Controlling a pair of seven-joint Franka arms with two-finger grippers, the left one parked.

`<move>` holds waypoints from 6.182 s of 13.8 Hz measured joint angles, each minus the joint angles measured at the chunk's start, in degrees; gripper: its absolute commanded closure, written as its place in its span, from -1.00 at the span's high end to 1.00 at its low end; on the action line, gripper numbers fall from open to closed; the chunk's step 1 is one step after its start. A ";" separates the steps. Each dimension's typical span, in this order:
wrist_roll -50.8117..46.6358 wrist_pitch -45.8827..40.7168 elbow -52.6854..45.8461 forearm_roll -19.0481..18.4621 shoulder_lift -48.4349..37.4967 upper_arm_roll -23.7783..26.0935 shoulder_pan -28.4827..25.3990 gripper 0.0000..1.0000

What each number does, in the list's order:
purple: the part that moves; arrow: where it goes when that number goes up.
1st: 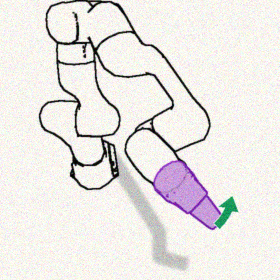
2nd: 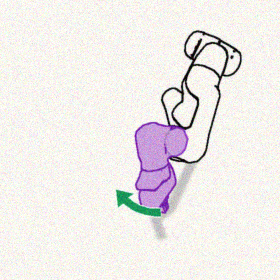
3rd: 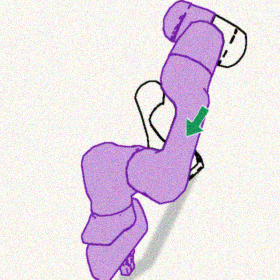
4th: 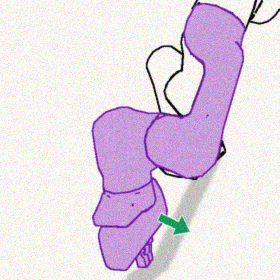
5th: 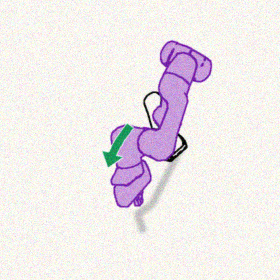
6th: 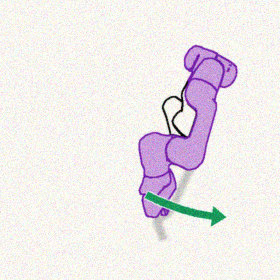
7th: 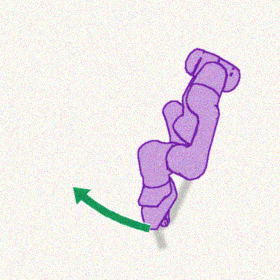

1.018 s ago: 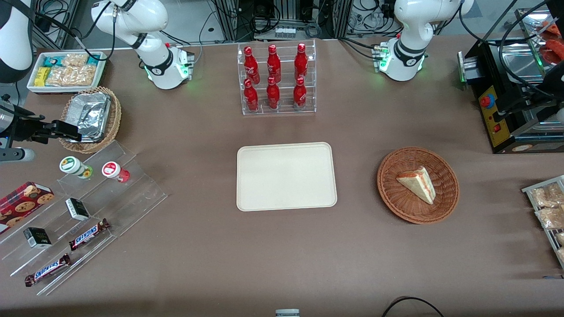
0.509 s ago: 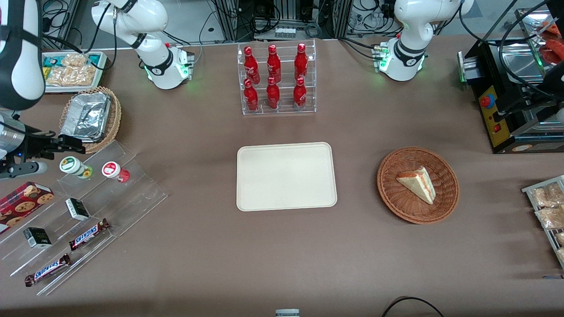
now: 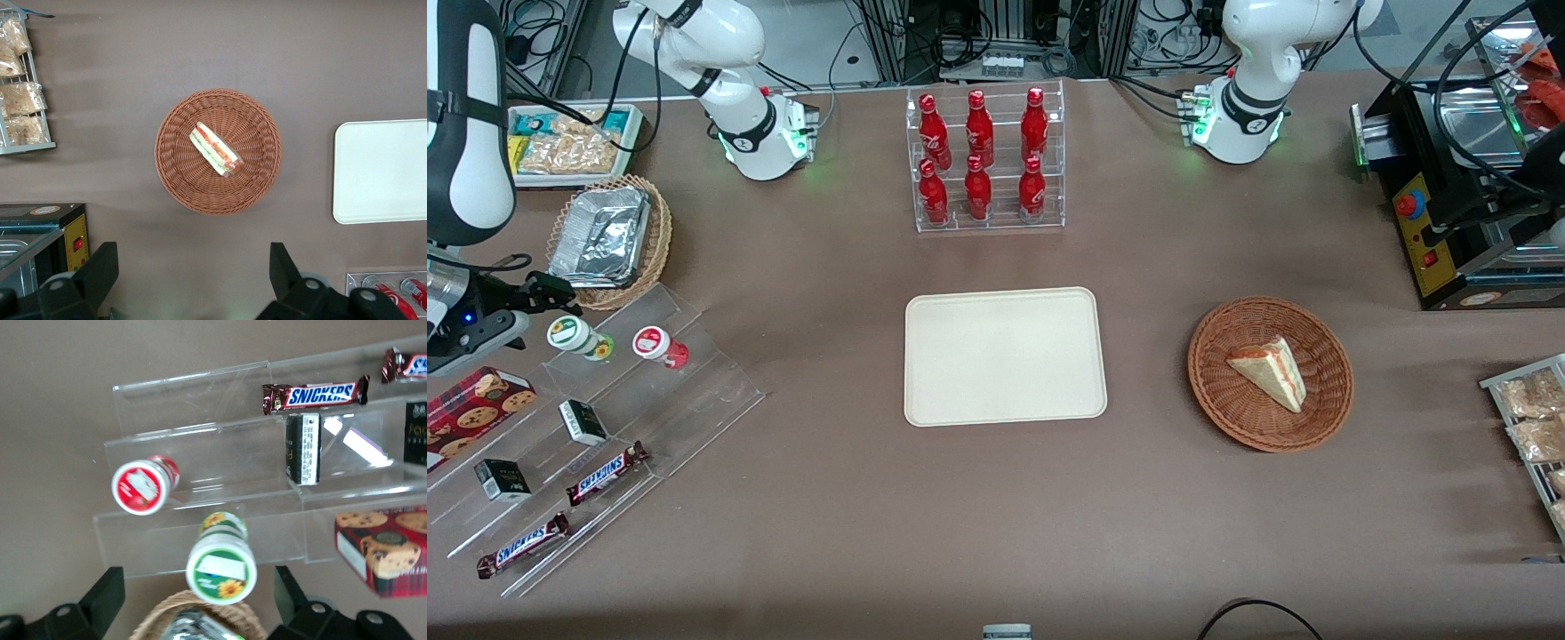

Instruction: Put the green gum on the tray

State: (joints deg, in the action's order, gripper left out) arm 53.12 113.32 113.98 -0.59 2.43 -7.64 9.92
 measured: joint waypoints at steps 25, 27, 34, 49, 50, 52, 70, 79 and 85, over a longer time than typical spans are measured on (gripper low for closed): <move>0.86 2.70 2.29 1.07 -0.15 0.90 -1.91 -1.00; -5.84 -1.80 -0.43 1.09 -0.54 1.06 -6.20 -1.00; -37.33 -3.58 -1.27 1.43 1.26 1.55 -25.77 -1.00; -86.54 12.83 -17.25 9.90 26.46 1.57 -54.56 -1.00; -88.74 14.19 -18.15 9.91 28.09 1.56 -55.99 -1.00; -92.33 17.77 -19.20 9.91 30.86 1.46 -58.82 -1.00; -96.72 23.41 -21.65 3.44 37.69 0.45 -61.21 1.00; -90.73 10.39 -23.10 2.75 29.33 -0.04 -59.26 1.00; -75.38 -1.10 -20.63 2.76 20.03 -0.07 -51.30 1.00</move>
State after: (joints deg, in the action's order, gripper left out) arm -22.26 112.22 93.35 2.17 22.47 -7.71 -41.39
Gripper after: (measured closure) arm 0.000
